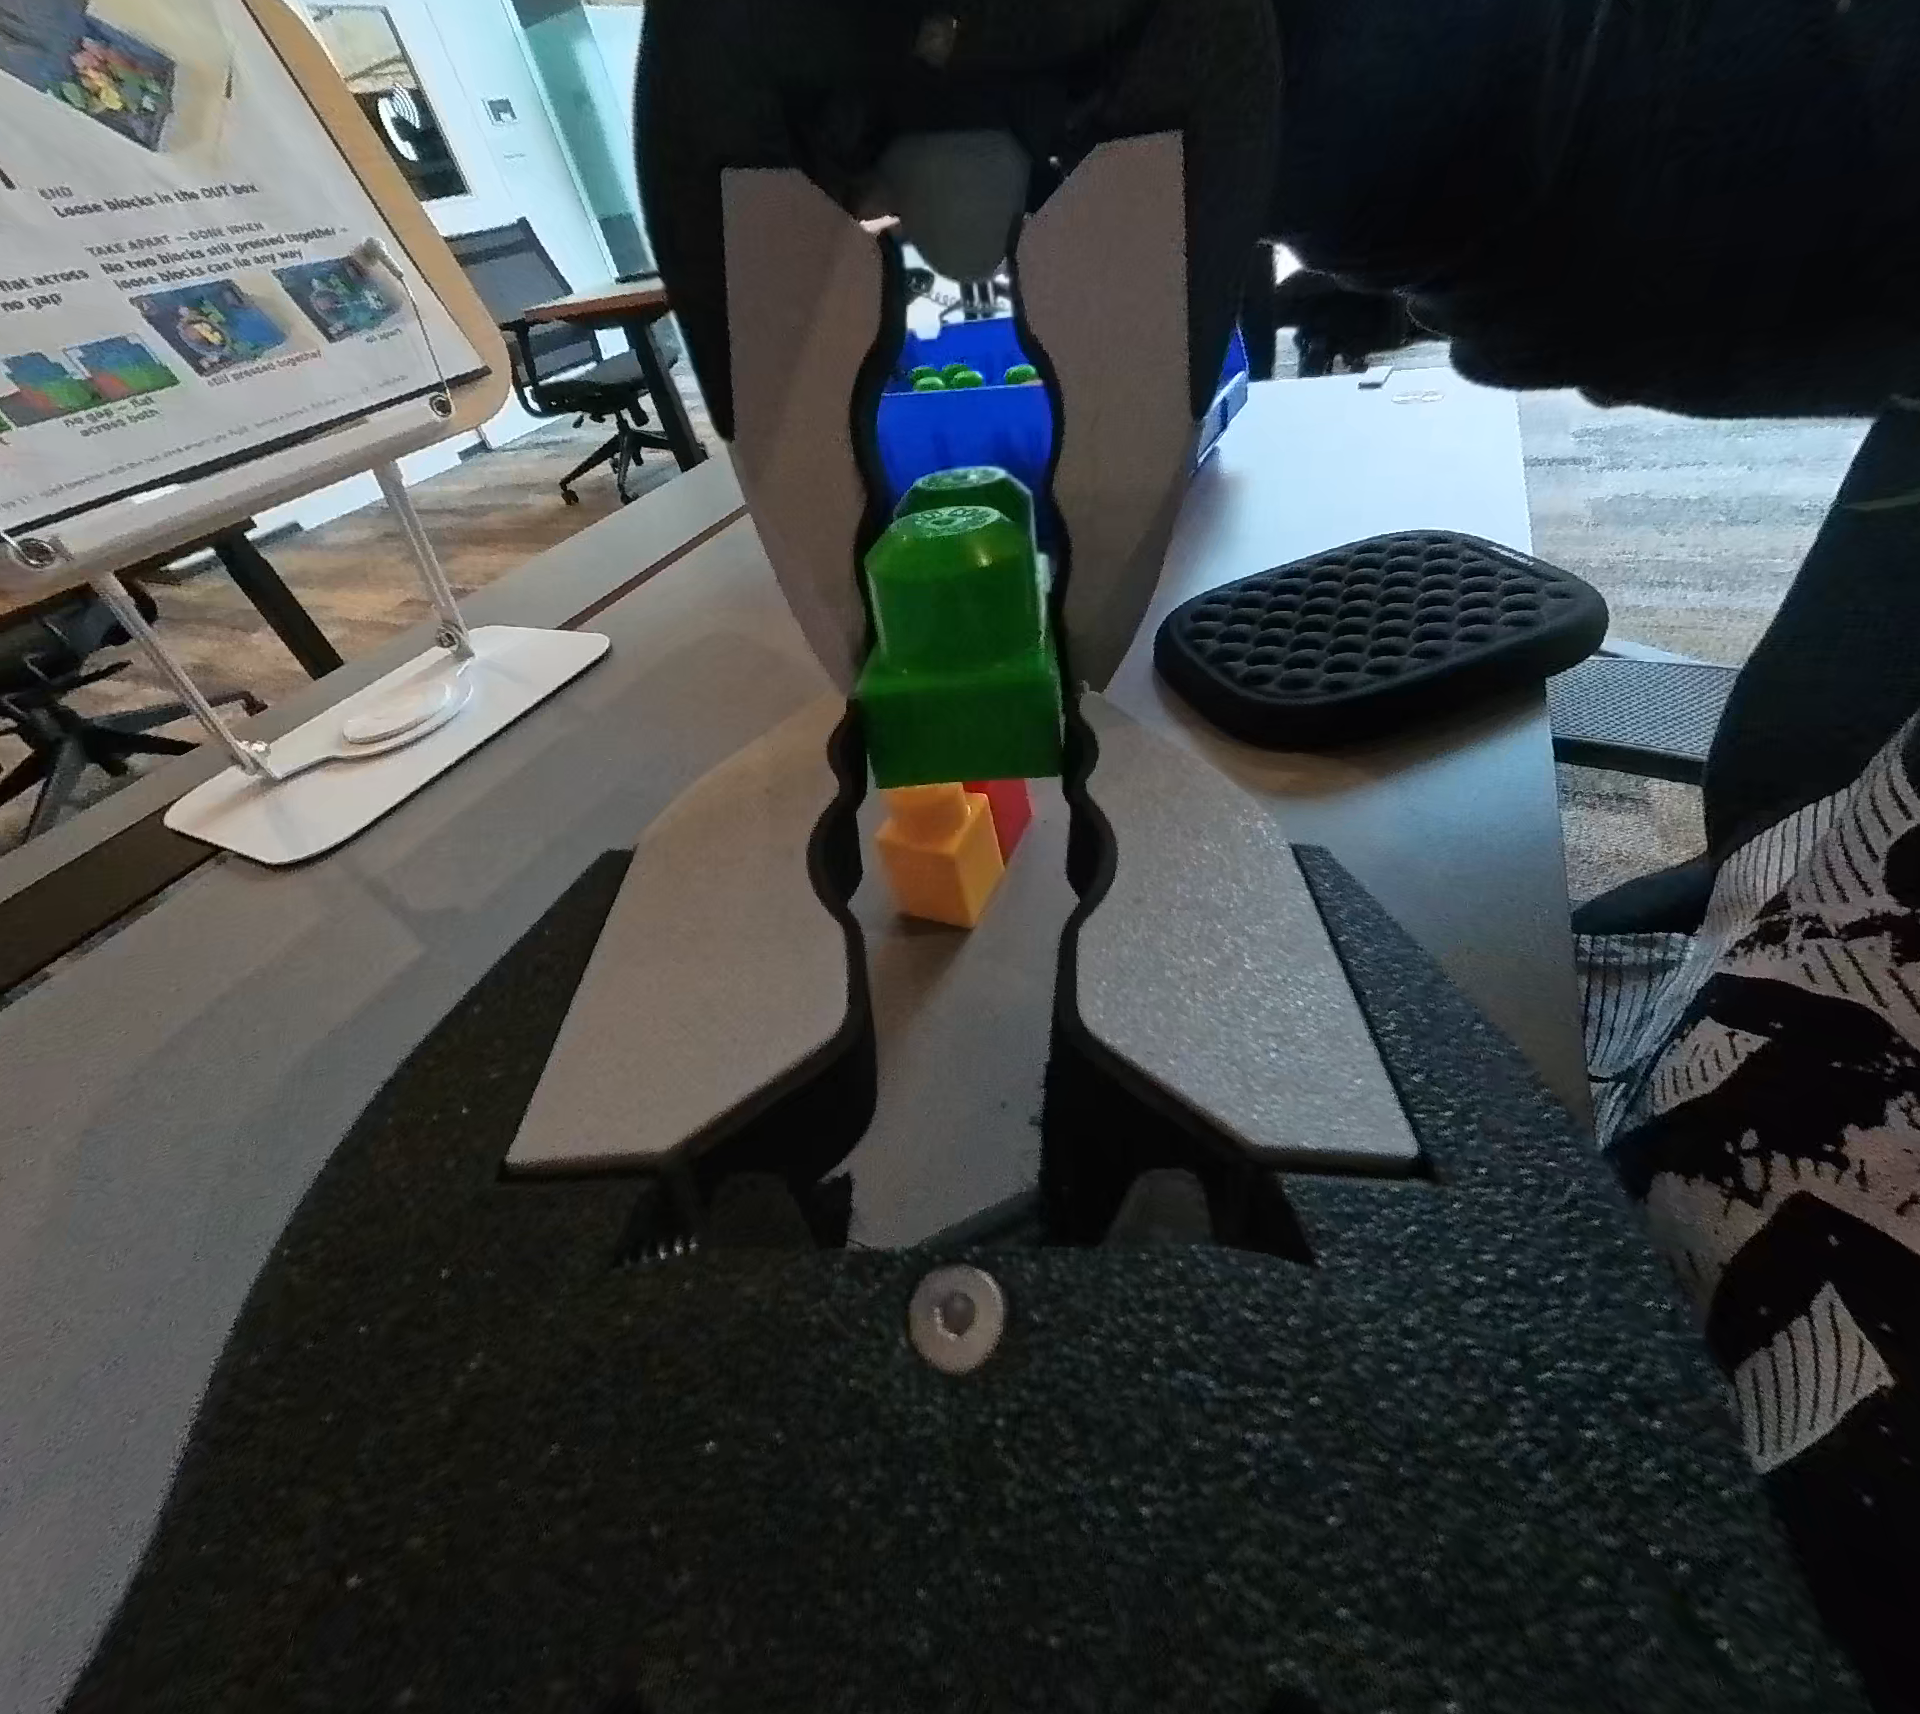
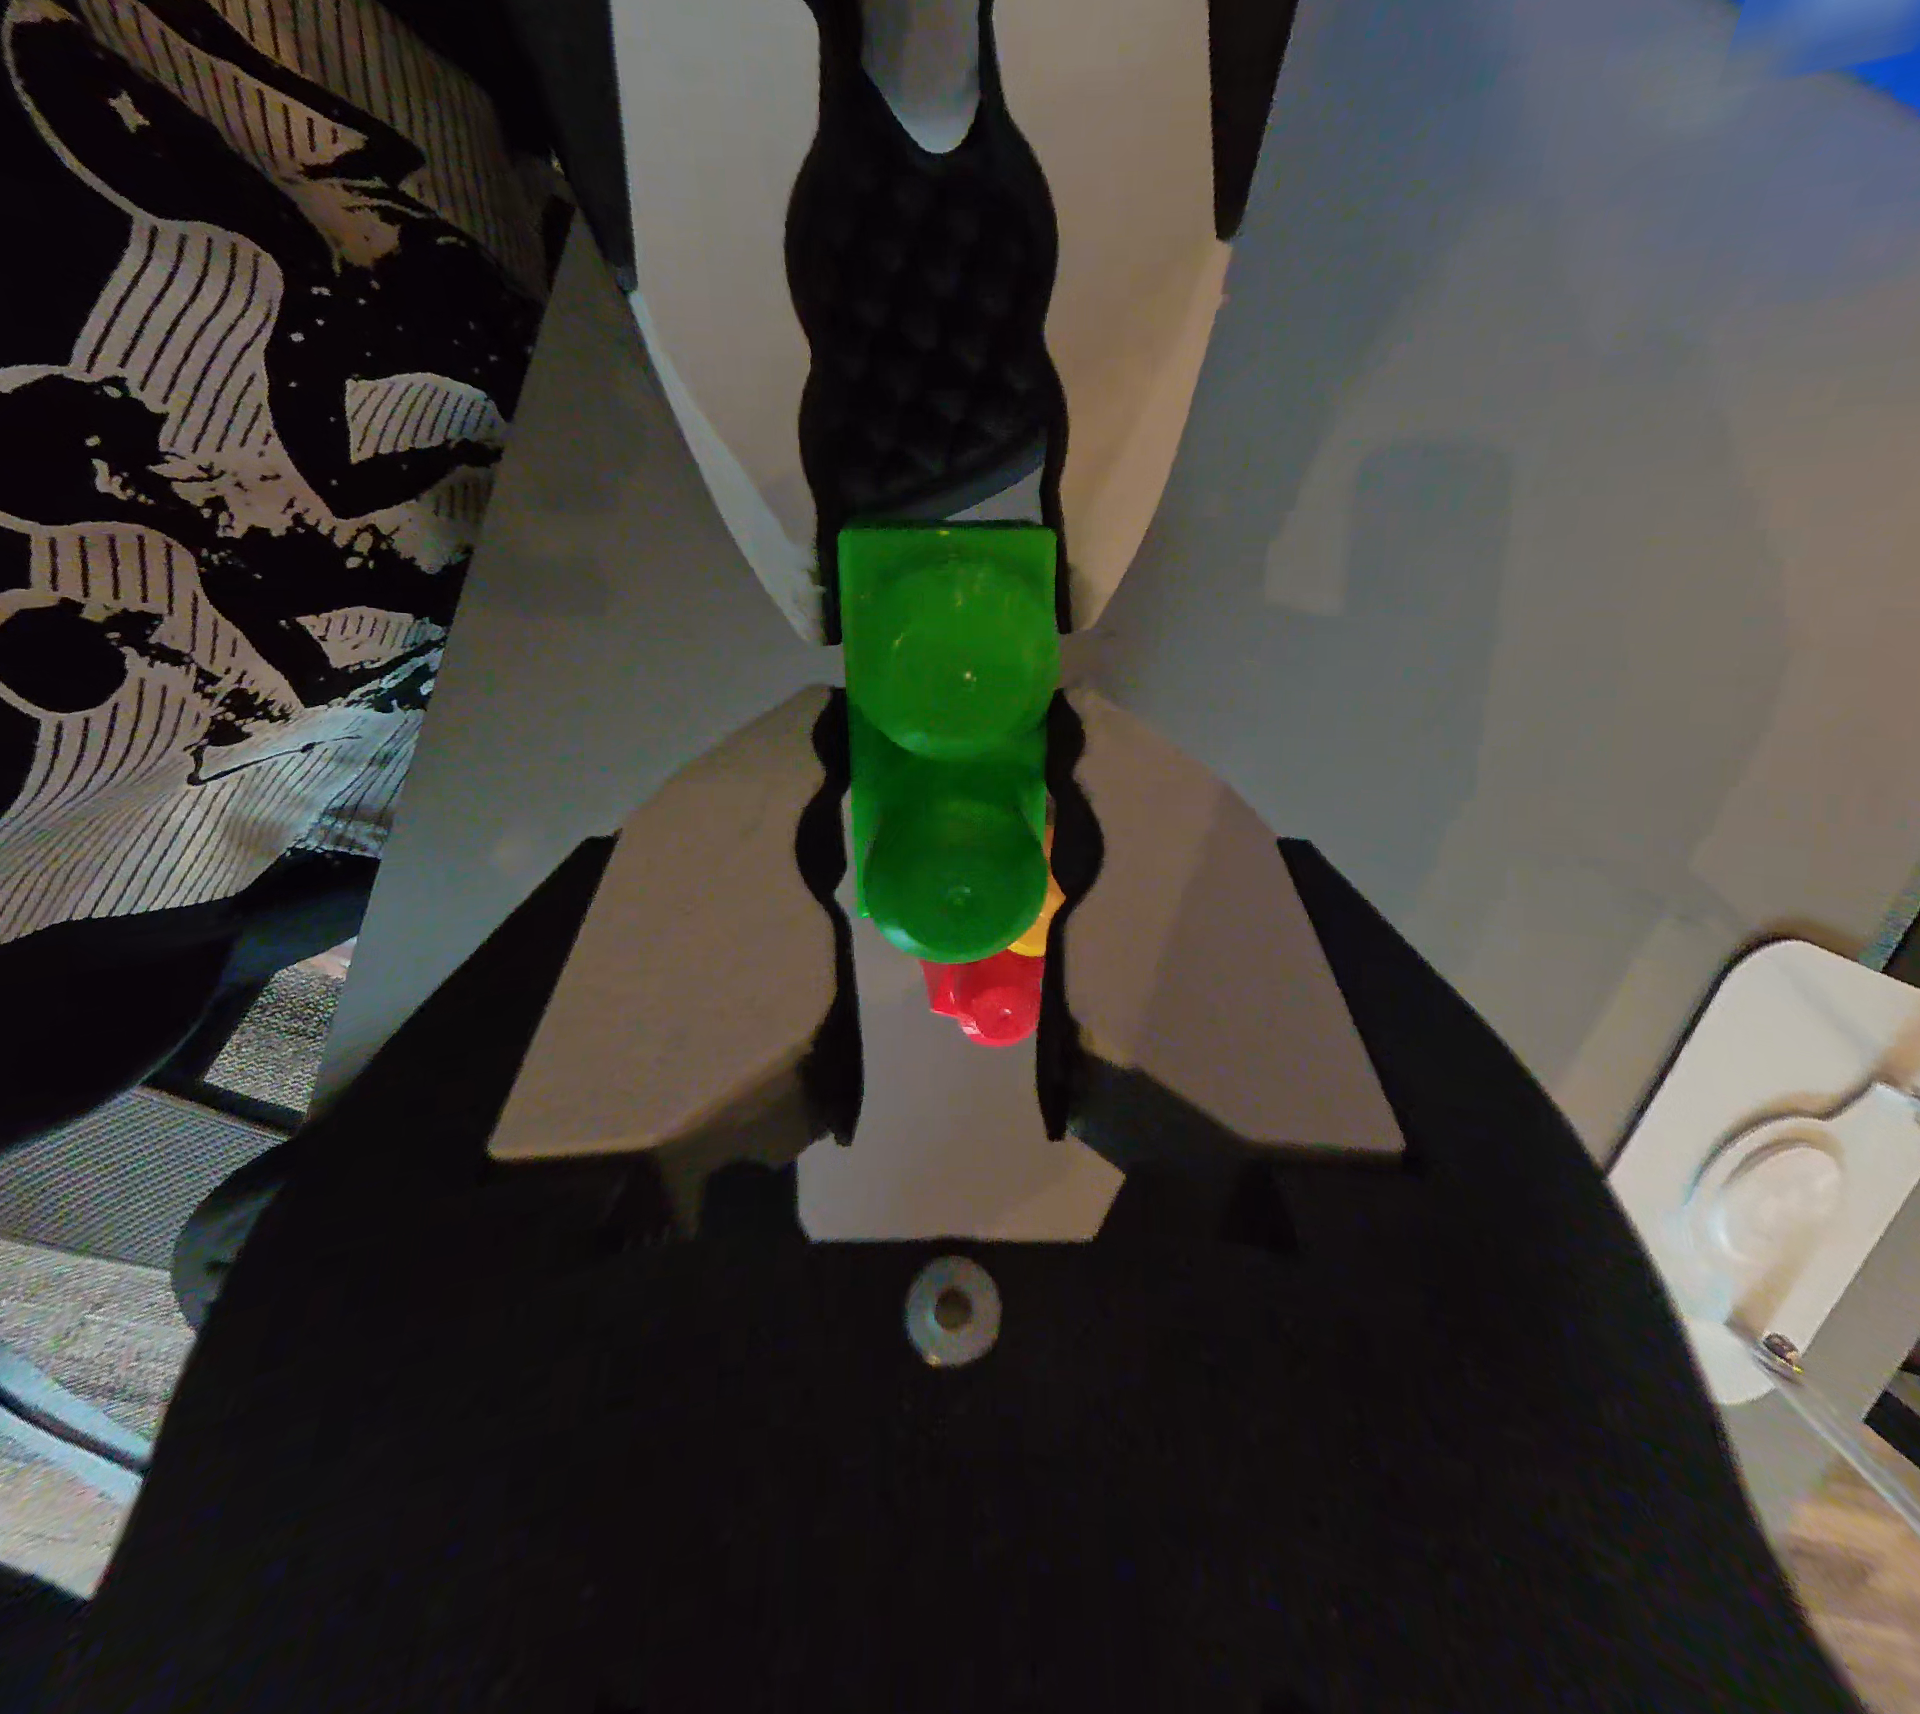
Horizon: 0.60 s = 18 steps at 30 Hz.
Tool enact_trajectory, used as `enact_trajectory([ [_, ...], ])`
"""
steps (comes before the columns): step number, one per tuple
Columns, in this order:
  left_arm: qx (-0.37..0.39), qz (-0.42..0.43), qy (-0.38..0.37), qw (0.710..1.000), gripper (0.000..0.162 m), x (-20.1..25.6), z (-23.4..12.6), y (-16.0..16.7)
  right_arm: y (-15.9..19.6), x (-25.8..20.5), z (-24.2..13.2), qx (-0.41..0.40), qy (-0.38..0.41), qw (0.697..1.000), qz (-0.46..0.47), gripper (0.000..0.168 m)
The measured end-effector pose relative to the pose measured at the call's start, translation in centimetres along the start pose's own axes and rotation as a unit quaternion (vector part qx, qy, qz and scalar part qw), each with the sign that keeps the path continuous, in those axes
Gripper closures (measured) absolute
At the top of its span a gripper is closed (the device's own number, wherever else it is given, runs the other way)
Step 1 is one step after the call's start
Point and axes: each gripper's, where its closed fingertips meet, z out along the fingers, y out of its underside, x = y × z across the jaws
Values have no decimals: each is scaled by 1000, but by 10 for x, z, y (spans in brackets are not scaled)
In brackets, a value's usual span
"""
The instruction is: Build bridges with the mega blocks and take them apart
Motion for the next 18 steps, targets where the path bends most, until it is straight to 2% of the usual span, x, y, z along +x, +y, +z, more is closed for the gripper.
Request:
enact_trajectory([
  [2,-6,-6,10,1000,125,1,0,4,1,0,0,1,0,1000,9,133],
  [7,-48,-55,60,996,89,-1,2,23,41,16,-10,-40,50,996,67,132],
  [12,-81,-37,129,988,89,-8,21,45,91,22,-6,-92,80,984,132,132],
  [15,-103,-11,168,980,84,-13,37,63,103,19,3,-95,72,983,140,132],
  [18,-93,-10,181,979,85,-20,50,73,107,20,12,-95,71,984,134,132],
])
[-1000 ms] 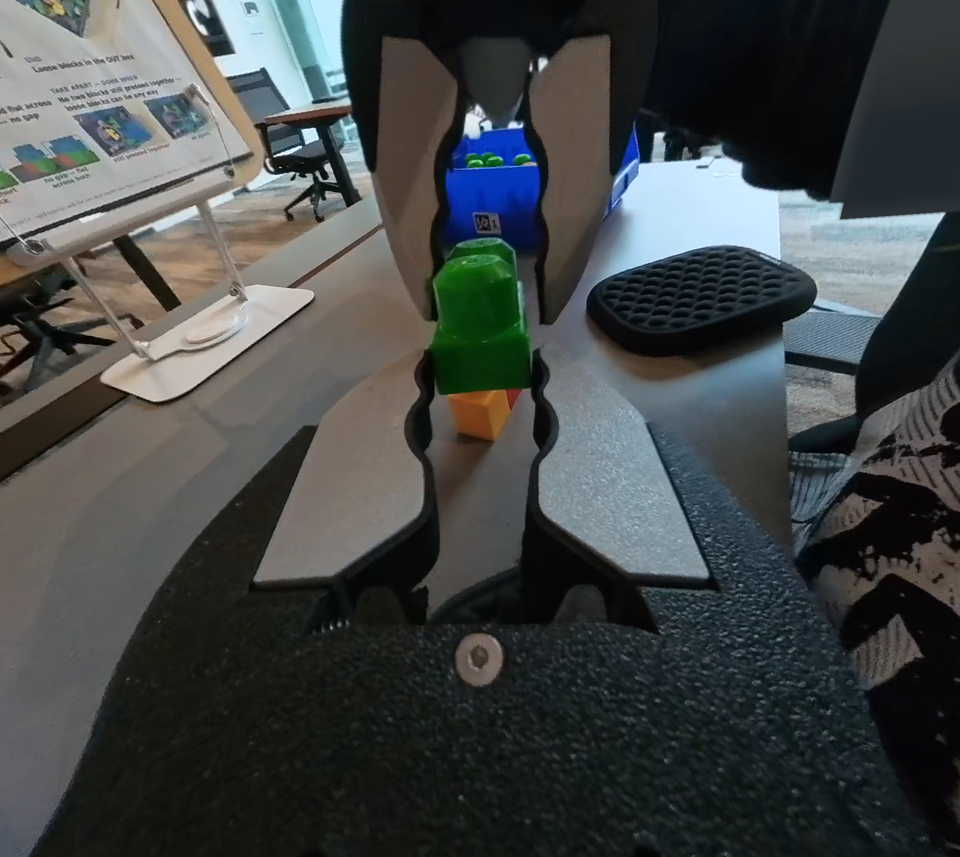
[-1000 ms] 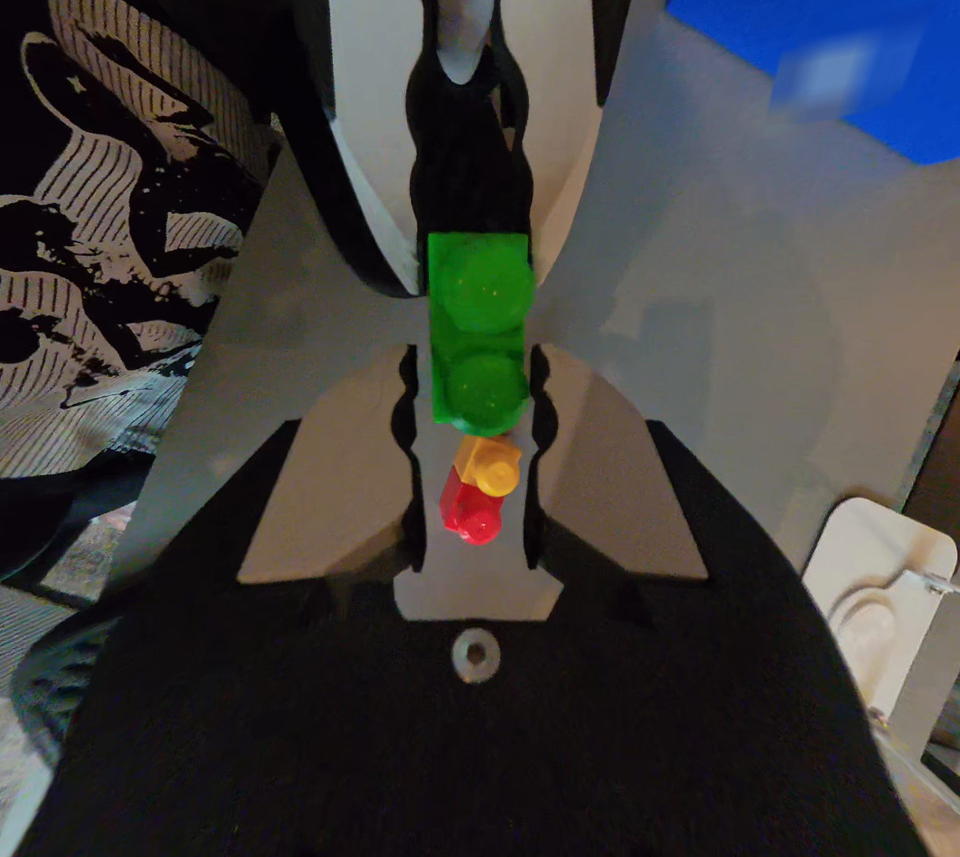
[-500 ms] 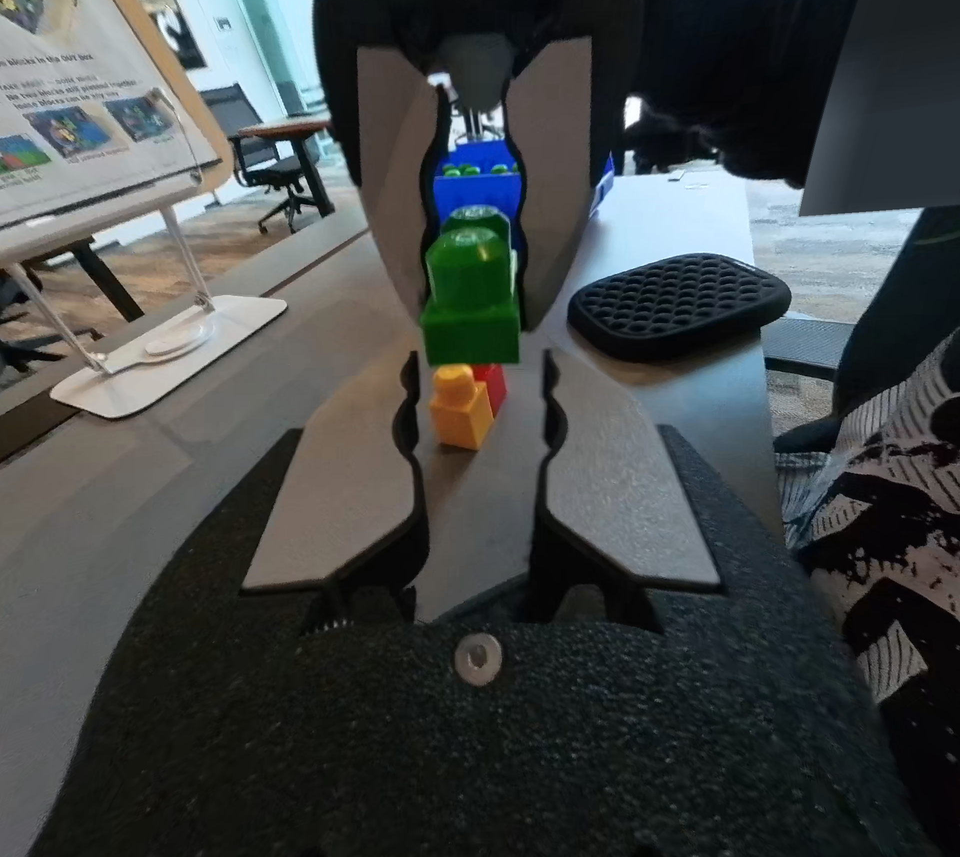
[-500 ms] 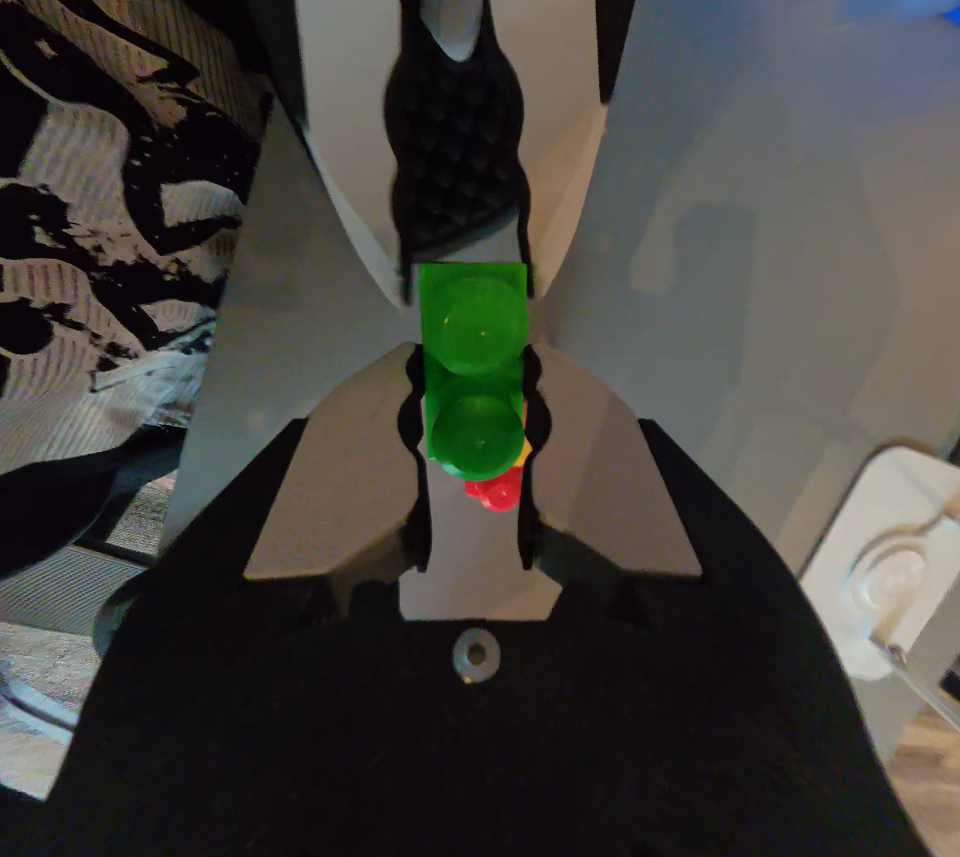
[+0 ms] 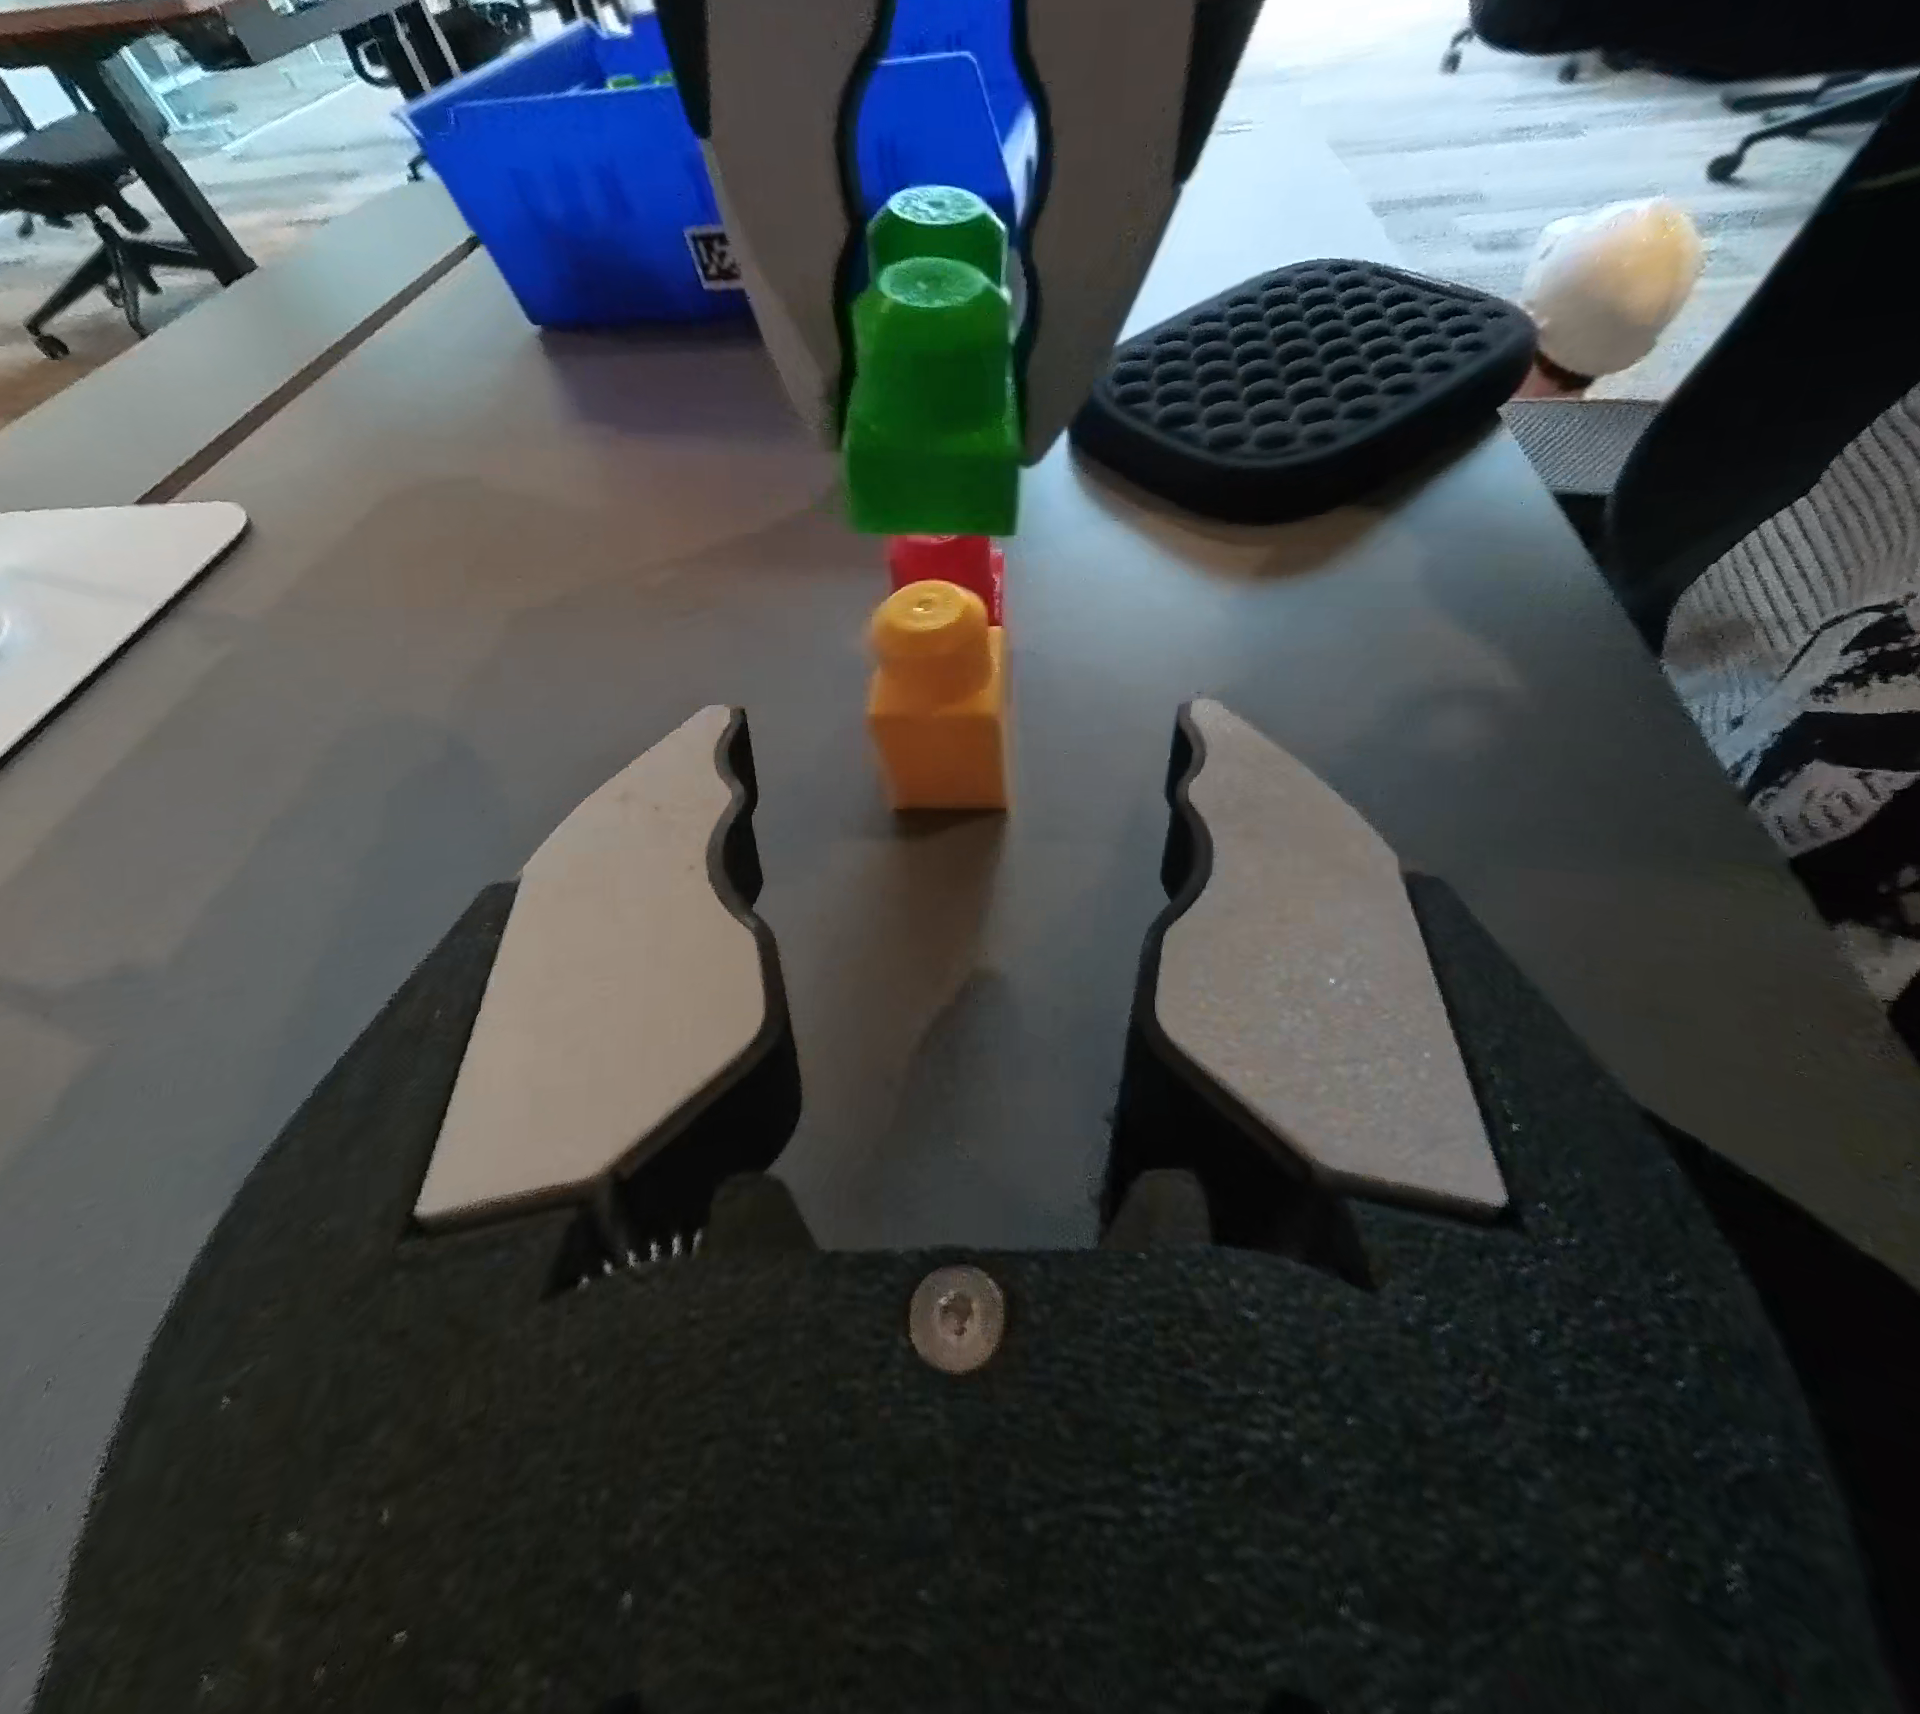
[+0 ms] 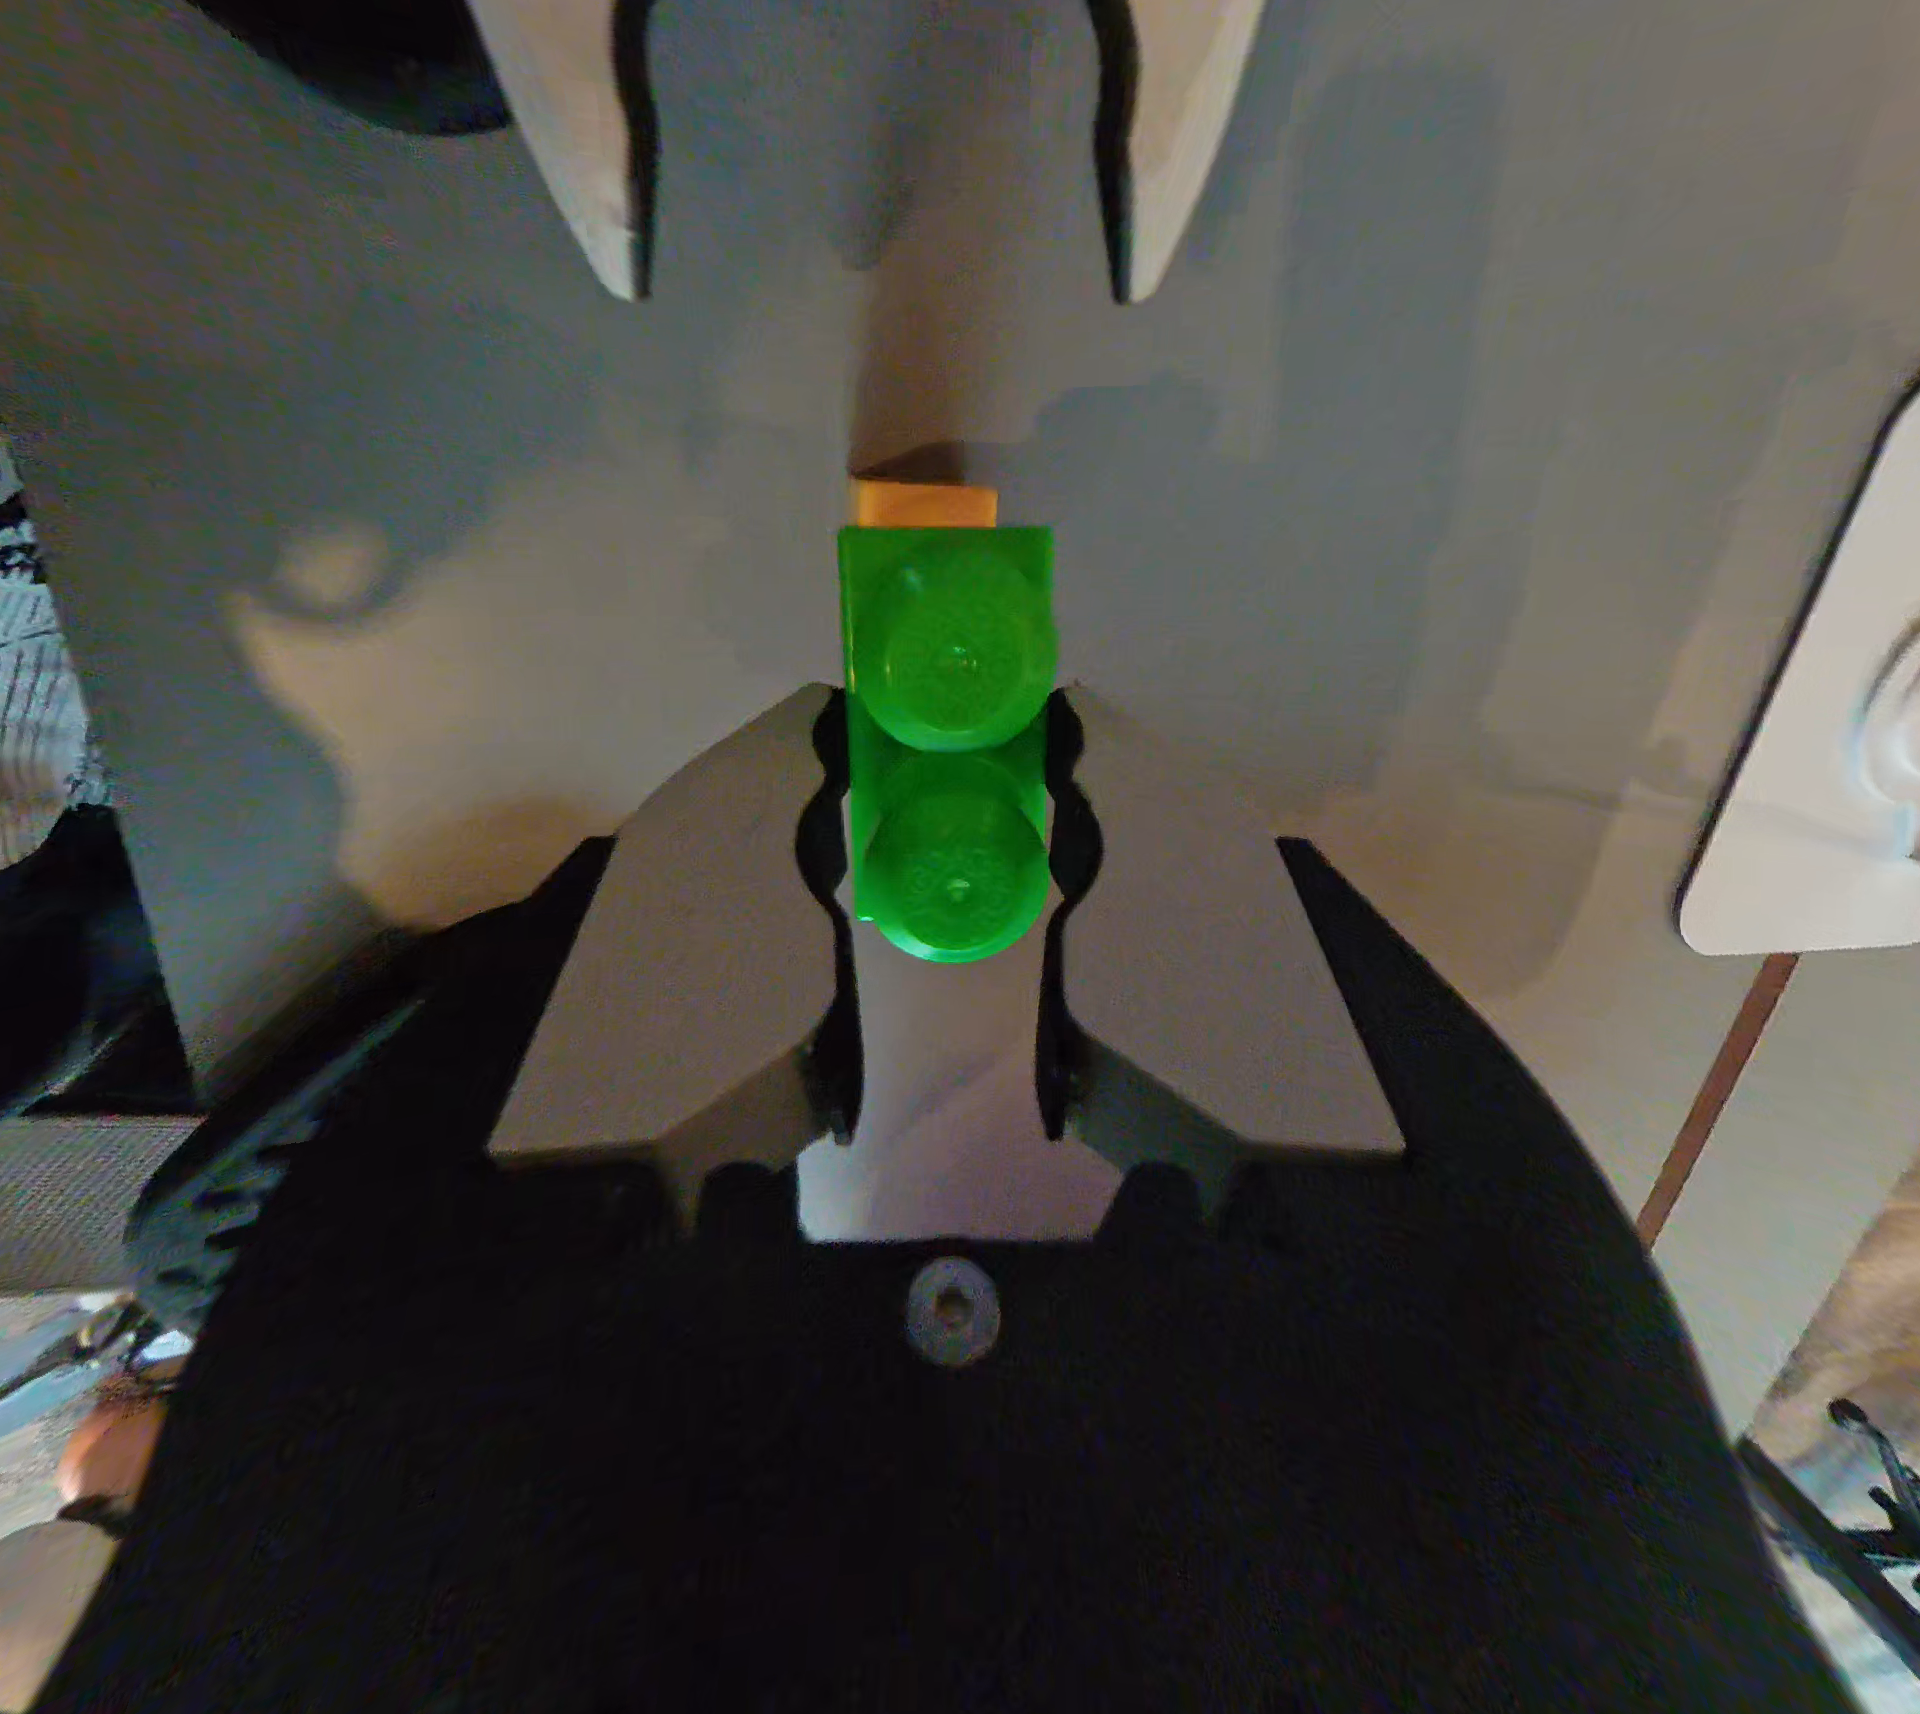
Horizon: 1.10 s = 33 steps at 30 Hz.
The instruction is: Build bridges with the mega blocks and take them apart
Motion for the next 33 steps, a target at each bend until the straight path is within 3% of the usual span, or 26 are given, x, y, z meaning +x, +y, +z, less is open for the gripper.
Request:
enact_trajectory([
  [10,35,6,-16,999,91,-9,1,4,2,2,21,-18,-29,999,6,132],
  [27,14,15,-20,1000,92,-9,5,8,6,-6,42,-30,-57,998,20,132],
  [33,4,16,-16,1000,92,-8,7,11,8,-7,46,-71,-63,995,13,132],
])
